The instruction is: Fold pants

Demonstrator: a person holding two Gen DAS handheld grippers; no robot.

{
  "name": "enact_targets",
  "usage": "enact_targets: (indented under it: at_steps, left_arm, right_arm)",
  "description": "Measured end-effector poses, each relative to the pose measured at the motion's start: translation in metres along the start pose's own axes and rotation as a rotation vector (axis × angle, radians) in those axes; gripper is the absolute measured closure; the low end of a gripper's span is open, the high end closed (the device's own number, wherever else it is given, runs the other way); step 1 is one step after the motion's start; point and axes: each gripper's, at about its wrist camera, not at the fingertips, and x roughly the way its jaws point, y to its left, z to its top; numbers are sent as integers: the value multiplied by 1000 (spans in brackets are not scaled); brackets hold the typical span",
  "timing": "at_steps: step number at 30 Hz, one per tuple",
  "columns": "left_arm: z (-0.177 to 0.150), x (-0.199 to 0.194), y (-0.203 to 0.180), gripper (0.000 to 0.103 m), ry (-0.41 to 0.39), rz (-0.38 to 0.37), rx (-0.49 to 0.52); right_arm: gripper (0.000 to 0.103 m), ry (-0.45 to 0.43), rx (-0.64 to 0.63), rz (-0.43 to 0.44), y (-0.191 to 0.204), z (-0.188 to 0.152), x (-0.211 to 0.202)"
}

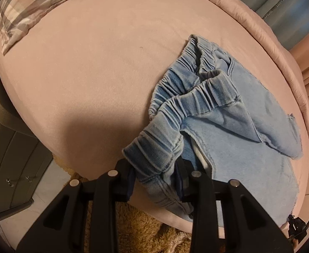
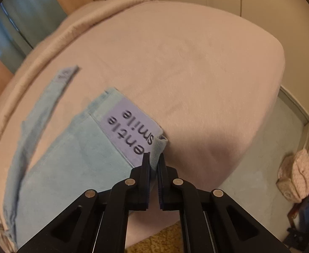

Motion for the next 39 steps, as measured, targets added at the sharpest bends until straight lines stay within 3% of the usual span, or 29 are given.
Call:
enact_targets:
  at_steps: [11,16,19,21,24,27,29,31,36,39]
  left_arm:
    - [1,-8,-1,62,15,11,-8]
    - [7,-33,-1,33,-12,38,3]
    - [12,-60,-4,17,-87,24,-2]
    - [17,-78,-7,8,-158,21,-8]
    - [20,-91,-15,6,-207,-12,-12]
    - [19,-89,-38,6,-198,-111,24]
    - [16,-85,-58,6,-187,-204,63]
    - [16,-75,-76,8,-162,-248,77]
    - [4,-49,-108,22,-68,-300,139]
    - [-7,-33,-116,26,-17,-294,162]
  right_arm:
    - [98,-53,-87,-120,6,-14,-4]
    - [95,-58,-100,-148,10,-13,-7]
    - [80,-33,-63,-142,6,-9,-12]
    - [54,-51,-34,-155,3,-5,-24]
    - [41,-114,-49,-160,15,3,-48]
    - [34,-139,-92,-48,47,16,-66]
    - [34,-130,-156,79,85,26,-69]
    - [34,-96,-210,161,124,35,-64]
    - [34,14,-328,339,249,60,-30]
    - [34,82,-363,358,307,74,3]
